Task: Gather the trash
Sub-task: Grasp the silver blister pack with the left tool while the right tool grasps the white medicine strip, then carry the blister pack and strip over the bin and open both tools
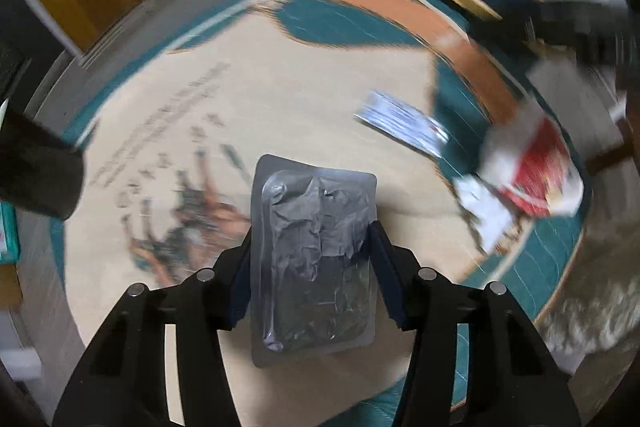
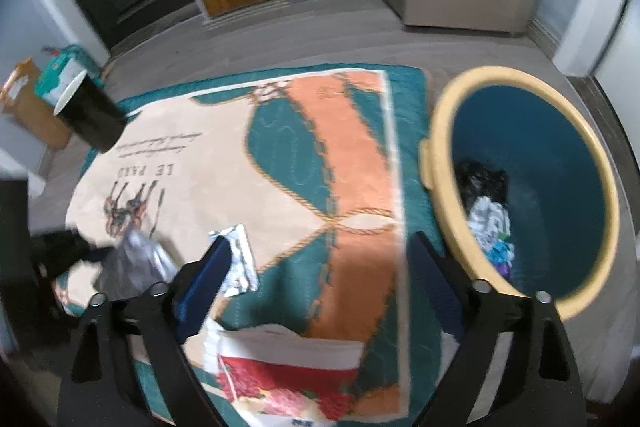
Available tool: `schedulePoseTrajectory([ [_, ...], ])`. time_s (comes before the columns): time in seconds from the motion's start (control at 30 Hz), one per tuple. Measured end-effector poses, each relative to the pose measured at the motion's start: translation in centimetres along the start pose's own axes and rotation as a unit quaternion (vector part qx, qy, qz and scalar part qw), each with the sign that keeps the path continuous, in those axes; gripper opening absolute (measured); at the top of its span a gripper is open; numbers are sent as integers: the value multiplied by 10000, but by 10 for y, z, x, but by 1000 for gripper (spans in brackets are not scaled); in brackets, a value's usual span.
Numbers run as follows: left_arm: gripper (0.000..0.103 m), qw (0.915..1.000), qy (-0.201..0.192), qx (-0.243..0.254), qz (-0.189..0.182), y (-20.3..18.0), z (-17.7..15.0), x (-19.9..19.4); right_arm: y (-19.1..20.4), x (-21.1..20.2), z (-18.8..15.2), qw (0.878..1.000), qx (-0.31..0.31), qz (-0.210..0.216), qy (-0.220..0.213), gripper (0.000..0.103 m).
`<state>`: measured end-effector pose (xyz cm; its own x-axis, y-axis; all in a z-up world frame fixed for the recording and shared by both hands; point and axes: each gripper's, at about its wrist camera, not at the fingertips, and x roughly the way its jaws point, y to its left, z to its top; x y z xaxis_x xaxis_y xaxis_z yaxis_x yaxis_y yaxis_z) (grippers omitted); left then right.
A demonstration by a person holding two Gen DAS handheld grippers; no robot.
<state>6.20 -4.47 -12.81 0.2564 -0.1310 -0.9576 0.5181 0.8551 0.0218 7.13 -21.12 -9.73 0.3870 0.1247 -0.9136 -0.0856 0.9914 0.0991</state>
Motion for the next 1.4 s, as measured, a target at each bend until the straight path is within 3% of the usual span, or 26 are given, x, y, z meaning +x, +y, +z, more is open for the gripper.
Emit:
schedulePoseTrajectory([
  [0.07, 52, 9998, 15, -206, 66, 13, 1, 0, 12, 12, -1, 9995, -270, 104, 140, 69],
  [0.27, 52, 9990, -26, -450, 64, 34, -1, -1, 54, 46, -13, 9919, -1084, 196, 631, 66],
  [0.43, 52, 9987, -62, -515, -28, 40, 0, -3, 66, 61, -16, 9876, -1344, 71, 807, 47],
  [0.5, 52, 9987, -82, -508, -48, 41, -1, -6, 68, 60, -16, 9864, -1430, 83, 803, 32],
  [0.57, 52, 9985, -100, -528, -63, 40, 2, -6, 63, 57, -15, 9882, -1289, 146, 816, 32],
  [0.77, 52, 9975, -367, -588, -132, 36, 24, -19, 28, 23, 5, 9973, -498, 359, 391, 32],
  [0.9, 52, 9958, -749, -484, -209, 22, 50, -39, 1, -7, 20, 9991, -18, 417, 5, 32],
  [1.1, 52, 9900, -1262, -479, -407, -3, 87, -64, -45, -68, 35, 9983, 391, 59, -425, 32],
  [1.23, 52, 9851, -1643, -185, -464, -32, 117, -78, -89, -116, 39, 9941, 617, -198, -867, 32],
  [1.4, 52, 9800, -1861, 230, -659, -76, 151, -76, -153, -110, 31, 9876, 1294, -434, -773, 32],
])
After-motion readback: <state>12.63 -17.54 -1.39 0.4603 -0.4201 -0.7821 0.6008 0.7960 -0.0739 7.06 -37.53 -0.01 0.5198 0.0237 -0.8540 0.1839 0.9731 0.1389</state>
